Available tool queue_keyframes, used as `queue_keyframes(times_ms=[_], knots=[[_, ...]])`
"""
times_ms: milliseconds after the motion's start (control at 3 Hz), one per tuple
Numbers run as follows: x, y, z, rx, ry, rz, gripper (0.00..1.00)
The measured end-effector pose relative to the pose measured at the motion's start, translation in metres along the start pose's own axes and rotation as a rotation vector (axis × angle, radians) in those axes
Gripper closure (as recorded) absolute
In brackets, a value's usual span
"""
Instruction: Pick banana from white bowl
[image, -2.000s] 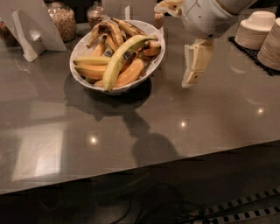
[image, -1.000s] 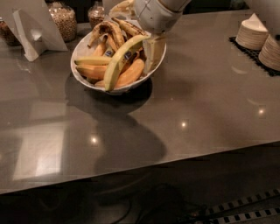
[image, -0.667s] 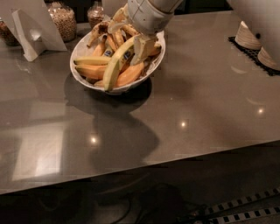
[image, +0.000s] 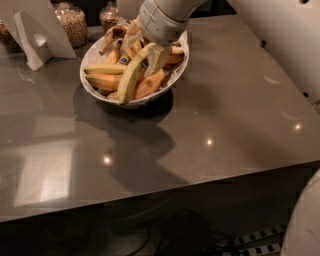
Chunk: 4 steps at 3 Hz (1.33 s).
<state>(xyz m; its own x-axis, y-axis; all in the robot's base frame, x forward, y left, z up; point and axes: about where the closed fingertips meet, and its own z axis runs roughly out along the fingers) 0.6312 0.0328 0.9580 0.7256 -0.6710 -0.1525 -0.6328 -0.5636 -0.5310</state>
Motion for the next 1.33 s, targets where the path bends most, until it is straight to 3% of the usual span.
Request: queue_keyframes(times_ms=[667,1000,1333], knots=[[0.013,0.000,0.017,-0.027,0.013,0.011,0.43],[0.017,0.000,0.021,-0.035,0.017,0.015,0.49],[0.019,0.001,0.023,-0.040,0.020,0.018,0.68]])
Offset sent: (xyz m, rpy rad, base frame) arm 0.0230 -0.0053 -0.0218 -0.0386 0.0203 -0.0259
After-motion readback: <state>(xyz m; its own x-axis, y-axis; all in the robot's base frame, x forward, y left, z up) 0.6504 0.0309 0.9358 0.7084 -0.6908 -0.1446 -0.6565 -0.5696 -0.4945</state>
